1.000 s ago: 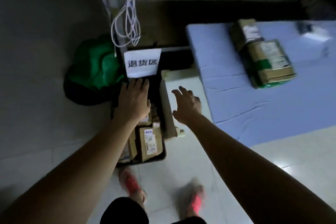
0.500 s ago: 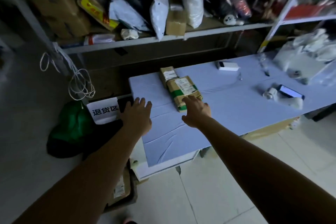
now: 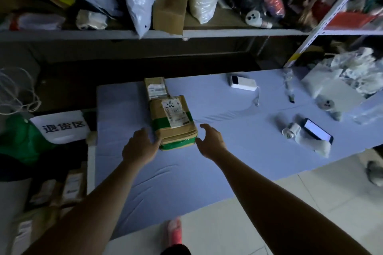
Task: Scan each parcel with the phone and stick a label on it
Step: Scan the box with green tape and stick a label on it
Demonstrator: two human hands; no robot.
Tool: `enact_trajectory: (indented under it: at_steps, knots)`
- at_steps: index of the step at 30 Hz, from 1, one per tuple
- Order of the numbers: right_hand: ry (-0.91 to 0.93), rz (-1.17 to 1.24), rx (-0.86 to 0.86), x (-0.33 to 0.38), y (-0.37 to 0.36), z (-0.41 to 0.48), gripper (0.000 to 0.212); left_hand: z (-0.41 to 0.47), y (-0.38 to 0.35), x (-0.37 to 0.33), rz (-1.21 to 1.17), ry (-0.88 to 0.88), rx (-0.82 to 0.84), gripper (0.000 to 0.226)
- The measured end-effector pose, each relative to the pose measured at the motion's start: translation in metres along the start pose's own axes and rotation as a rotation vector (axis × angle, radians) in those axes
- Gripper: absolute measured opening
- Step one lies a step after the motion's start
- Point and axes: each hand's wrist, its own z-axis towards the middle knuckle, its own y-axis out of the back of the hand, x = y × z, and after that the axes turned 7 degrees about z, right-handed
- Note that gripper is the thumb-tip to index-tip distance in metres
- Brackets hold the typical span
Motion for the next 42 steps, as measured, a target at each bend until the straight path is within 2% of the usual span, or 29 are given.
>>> enact_trajectory:
  at_steps: [3,5,9,14,17,22,26,28,31,34,37,42]
  knots:
    - [-0.058,0.118,0.055,-0.002,-0.011,0.037,0.065,0.029,-0.020,-0.007,-0.320,0.149,0.145,0.078]
    - [-0.066,0.171,0.101,-0.001,-0.016,0.056,0.068,0.042,-0.029,-0.014,-0.470,0.180,0.164,0.068]
    - [-0.011,0.257,0.136,-0.003,-0.019,0.070,0.039,0.042,-0.039,-0.032,-0.621,0.158,0.148,0.060]
    - [0.045,0.264,0.125,-0.032,0.005,0.072,0.027,0.024,-0.052,-0.079,-0.607,0.175,0.087,0.064]
    - [0.085,0.345,0.108,-0.073,0.042,0.069,0.027,0.010,-0.062,-0.125,-0.657,0.123,0.070,0.058]
    - [0.119,0.382,0.081,-0.180,0.131,0.066,0.025,-0.027,-0.109,-0.245,-0.794,0.066,0.056,0.052]
    - [0.108,0.329,0.087,-0.260,0.199,0.070,0.020,-0.053,-0.160,-0.338,-0.819,0.092,0.062,0.032]
    - [0.113,0.277,0.095,-0.289,0.223,0.076,0.020,-0.057,-0.181,-0.369,-0.814,0.123,0.062,0.029]
    - [0.096,0.238,0.125,-0.319,0.244,0.087,0.027,-0.053,-0.203,-0.401,-0.793,0.161,0.069,0.035]
    - [0.074,0.286,0.169,-0.336,0.246,0.096,0.030,-0.042,-0.217,-0.419,-0.785,0.210,0.055,0.030]
    - [0.058,0.339,0.185,-0.343,0.245,0.109,0.041,-0.030,-0.232,-0.425,-0.818,0.184,-0.042,0.035]
    - [0.066,0.276,-0.018,-0.356,0.281,0.157,0.047,-0.017,-0.245,-0.426,-0.844,0.199,-0.161,0.040]
